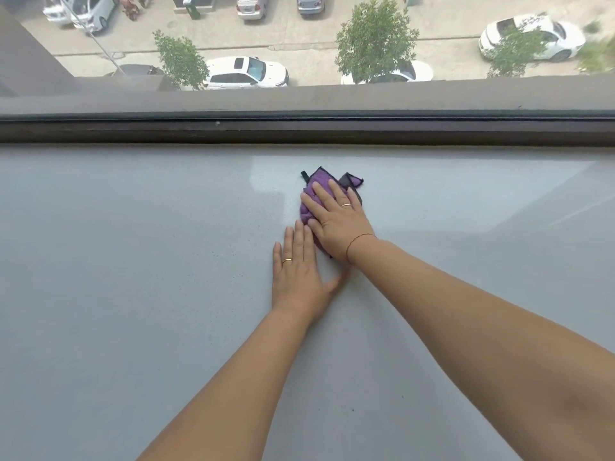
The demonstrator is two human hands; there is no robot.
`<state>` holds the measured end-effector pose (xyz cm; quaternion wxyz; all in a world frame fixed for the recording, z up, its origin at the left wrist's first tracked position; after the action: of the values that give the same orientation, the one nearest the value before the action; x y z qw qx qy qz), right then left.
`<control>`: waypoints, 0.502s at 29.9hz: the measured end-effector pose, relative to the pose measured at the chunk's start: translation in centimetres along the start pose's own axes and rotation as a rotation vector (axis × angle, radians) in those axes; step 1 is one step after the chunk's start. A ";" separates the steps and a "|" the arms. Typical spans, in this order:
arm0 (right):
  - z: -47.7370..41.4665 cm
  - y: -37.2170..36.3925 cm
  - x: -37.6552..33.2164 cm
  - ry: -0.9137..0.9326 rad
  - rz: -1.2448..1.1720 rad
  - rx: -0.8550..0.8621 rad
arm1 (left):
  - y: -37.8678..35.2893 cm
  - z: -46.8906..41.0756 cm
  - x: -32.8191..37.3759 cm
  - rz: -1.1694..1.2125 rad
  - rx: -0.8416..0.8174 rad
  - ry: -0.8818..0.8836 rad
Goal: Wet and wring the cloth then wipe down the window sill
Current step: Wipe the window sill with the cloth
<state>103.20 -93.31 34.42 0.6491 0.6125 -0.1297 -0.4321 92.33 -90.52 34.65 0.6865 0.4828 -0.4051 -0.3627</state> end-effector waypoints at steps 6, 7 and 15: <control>-0.9 4.1 8.9 -0.315 0.074 0.141 | 0.4 -0.1 0.0 0.015 -0.035 -0.038; -0.8 3.7 9.0 -0.387 0.097 0.154 | 0.4 -0.1 0.2 0.015 -0.037 -0.046; -4.9 1.2 -0.4 -0.111 0.117 0.011 | 0.4 -1.6 0.8 0.001 -0.048 -0.032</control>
<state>106.80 -89.82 34.59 0.6615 0.5828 -0.2033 -0.4259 94.12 -90.56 34.89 0.6914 0.4603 -0.4075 -0.3796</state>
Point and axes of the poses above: each hand's wrist, its own z-axis away from the middle knuckle, its own y-axis out of the back of the hand, x = y × z, the point moved 7 cm from there along -z, towards the middle knuckle, and after that the axes turned 3 degrees about -y, right-handed, at the moved point
